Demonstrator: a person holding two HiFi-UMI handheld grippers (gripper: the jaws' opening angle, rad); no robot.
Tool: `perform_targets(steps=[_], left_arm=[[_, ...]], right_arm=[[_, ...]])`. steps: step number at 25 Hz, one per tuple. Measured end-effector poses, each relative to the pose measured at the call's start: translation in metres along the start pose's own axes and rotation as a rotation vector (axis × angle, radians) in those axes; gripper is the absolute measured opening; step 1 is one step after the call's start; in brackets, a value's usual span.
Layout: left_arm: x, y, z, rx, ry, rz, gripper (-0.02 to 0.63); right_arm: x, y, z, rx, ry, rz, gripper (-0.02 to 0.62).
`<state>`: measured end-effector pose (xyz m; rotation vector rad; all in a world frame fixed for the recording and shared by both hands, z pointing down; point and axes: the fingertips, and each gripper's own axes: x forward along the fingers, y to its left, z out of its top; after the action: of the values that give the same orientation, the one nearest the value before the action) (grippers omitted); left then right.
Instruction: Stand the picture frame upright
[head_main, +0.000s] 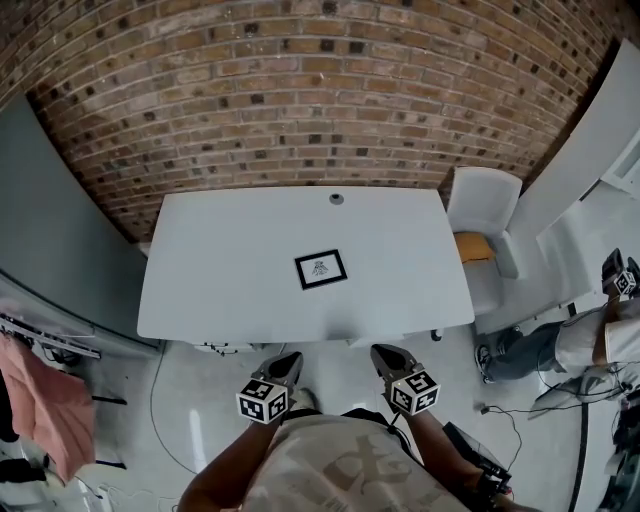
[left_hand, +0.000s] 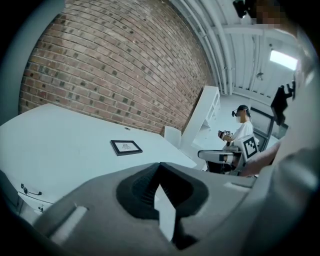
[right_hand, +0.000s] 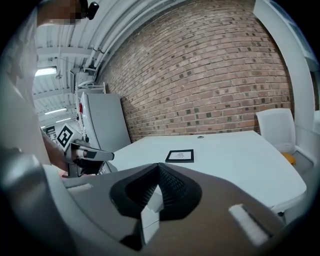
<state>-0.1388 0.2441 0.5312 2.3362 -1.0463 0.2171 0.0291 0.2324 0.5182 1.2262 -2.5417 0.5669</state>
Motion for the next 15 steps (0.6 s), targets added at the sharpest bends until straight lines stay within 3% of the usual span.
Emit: perform_targets(steps=[15], left_arm=[[-0.002, 0.038, 0.011, -0.032, 0.003, -0.018, 0.003]], right_arm=[[0.033, -0.015, 0.017, -0.013, 0.036, -0.095, 0.006]])
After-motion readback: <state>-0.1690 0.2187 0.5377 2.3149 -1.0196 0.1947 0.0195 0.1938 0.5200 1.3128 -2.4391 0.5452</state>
